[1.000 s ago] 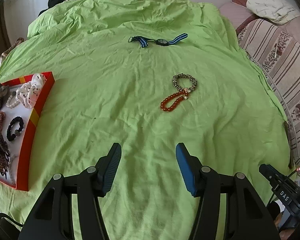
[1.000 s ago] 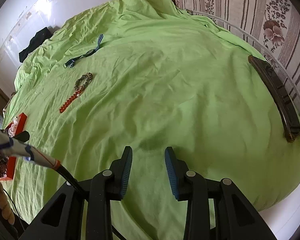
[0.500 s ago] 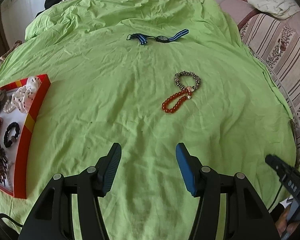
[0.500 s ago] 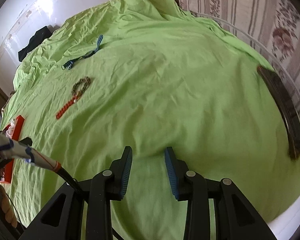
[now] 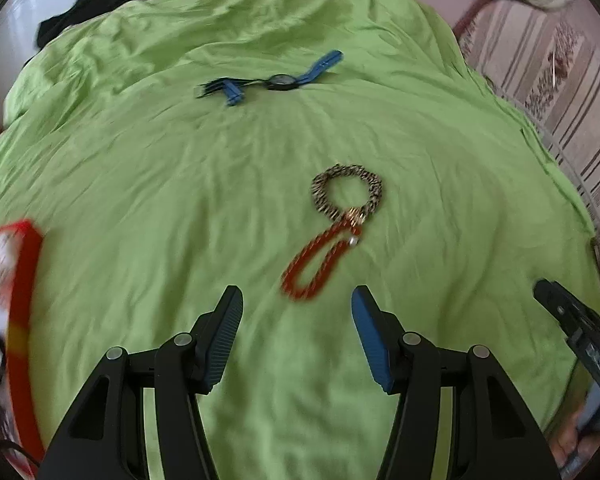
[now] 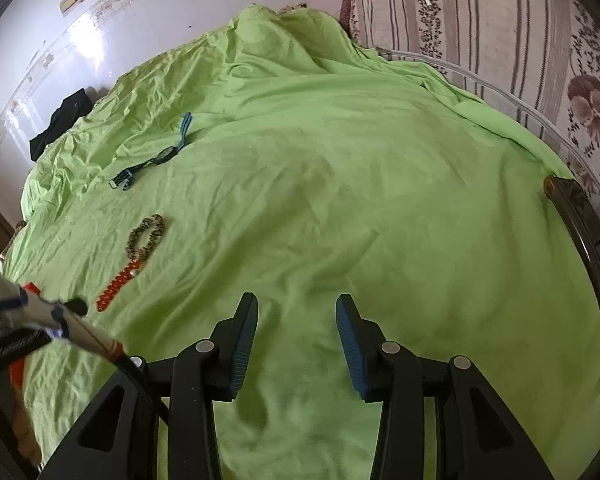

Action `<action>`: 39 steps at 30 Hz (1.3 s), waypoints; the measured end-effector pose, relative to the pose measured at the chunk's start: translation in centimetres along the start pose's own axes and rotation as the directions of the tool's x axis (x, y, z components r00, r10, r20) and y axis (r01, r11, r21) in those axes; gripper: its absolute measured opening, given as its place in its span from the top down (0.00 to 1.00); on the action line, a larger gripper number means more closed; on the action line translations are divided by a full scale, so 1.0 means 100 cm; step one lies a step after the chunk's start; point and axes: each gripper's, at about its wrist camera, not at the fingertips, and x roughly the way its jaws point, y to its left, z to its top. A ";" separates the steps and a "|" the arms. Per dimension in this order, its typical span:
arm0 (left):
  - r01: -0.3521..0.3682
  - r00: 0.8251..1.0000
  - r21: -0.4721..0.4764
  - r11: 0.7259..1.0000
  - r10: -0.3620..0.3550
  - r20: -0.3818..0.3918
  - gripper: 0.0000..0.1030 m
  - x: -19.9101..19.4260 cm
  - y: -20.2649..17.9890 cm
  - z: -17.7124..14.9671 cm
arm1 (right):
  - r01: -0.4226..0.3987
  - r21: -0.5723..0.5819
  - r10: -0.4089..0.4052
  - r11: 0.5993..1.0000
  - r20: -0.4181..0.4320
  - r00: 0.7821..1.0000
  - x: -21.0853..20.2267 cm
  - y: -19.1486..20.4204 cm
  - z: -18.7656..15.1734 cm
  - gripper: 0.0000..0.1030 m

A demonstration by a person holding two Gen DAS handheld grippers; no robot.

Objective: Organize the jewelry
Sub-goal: 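Withdraw both grippers from the tray toward the beaded bracelets, then grasp red beaded bracelet with left gripper while right grasps leopard-print bracelet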

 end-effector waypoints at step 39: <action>0.270 0.961 -0.172 0.947 -0.277 -0.013 0.81 0.004 0.088 -0.027 | -0.223 -0.184 0.176 0.957 -0.242 0.954 0.123 0.137 0.071 0.56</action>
